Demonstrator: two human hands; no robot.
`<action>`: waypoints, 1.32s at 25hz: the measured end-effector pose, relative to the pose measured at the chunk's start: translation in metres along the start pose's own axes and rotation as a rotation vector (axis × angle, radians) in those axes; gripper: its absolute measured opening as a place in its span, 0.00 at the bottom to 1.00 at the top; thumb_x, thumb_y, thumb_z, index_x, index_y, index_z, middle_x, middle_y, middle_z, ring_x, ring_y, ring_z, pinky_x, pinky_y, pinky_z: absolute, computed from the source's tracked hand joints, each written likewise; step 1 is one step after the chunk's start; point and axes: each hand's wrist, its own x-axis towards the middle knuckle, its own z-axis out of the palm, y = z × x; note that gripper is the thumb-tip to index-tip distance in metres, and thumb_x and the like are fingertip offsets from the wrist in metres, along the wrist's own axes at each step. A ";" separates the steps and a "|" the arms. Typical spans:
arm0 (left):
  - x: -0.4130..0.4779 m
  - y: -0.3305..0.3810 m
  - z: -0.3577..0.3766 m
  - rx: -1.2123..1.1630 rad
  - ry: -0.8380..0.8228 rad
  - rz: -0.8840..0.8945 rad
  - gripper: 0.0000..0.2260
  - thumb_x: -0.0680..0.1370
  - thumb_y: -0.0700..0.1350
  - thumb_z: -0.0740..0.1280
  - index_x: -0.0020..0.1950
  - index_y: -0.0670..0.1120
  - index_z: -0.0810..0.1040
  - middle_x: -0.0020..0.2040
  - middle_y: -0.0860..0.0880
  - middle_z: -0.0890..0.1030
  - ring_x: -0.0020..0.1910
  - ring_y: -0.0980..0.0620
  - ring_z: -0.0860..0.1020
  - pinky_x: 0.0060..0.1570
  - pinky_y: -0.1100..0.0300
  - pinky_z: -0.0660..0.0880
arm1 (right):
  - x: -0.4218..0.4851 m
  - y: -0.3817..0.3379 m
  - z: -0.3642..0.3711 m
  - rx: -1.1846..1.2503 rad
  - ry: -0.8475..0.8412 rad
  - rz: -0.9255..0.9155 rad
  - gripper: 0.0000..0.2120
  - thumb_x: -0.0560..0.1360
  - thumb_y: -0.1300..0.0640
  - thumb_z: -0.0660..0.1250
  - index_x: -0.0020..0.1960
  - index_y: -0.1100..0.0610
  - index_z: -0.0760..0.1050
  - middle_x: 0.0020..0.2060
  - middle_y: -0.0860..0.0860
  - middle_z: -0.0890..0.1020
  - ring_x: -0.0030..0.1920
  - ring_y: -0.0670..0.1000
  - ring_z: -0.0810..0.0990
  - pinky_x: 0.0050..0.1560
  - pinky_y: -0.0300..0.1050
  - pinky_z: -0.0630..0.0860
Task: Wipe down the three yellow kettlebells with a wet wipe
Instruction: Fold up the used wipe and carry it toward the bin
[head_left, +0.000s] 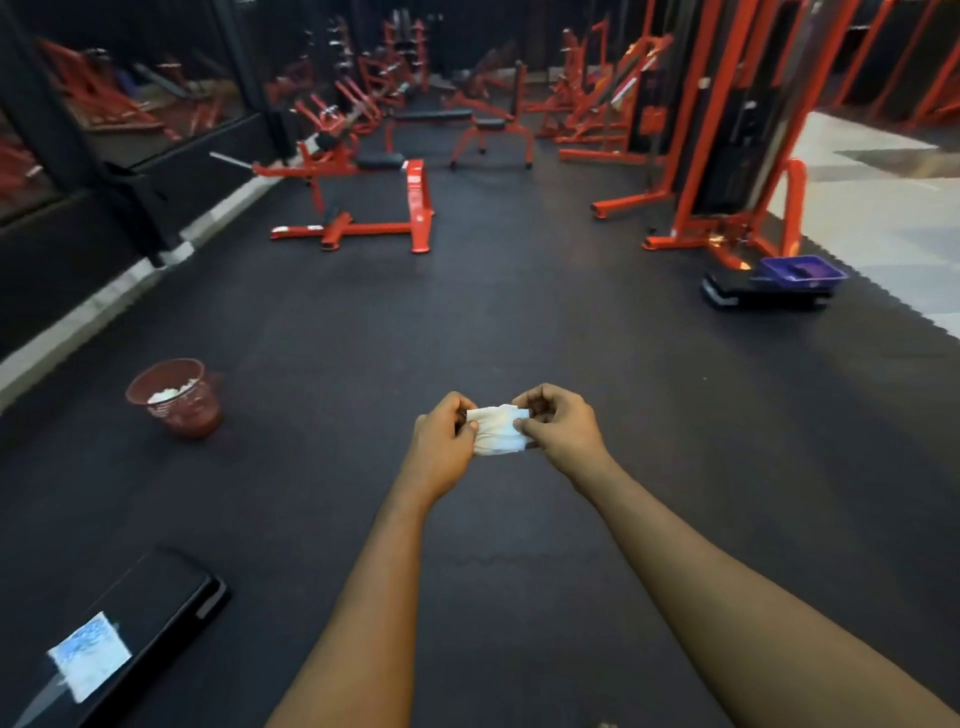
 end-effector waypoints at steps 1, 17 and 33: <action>0.015 -0.002 0.001 0.011 0.034 -0.009 0.08 0.77 0.39 0.63 0.44 0.52 0.74 0.40 0.47 0.81 0.36 0.50 0.78 0.41 0.44 0.81 | 0.021 0.001 0.003 0.013 -0.029 -0.019 0.09 0.68 0.67 0.70 0.45 0.56 0.80 0.42 0.57 0.83 0.40 0.54 0.83 0.37 0.49 0.84; 0.218 -0.100 -0.106 0.122 0.548 -0.264 0.08 0.76 0.39 0.64 0.44 0.52 0.73 0.37 0.51 0.80 0.33 0.56 0.76 0.35 0.60 0.75 | 0.300 -0.035 0.200 0.054 -0.560 -0.146 0.07 0.68 0.65 0.69 0.44 0.55 0.80 0.41 0.54 0.84 0.43 0.58 0.83 0.41 0.57 0.83; 0.510 -0.279 -0.315 0.187 0.663 -0.359 0.06 0.77 0.39 0.65 0.46 0.51 0.73 0.39 0.48 0.79 0.35 0.56 0.74 0.38 0.59 0.75 | 0.596 -0.091 0.504 0.043 -0.726 -0.166 0.09 0.68 0.67 0.69 0.42 0.54 0.80 0.37 0.51 0.83 0.40 0.53 0.84 0.37 0.52 0.84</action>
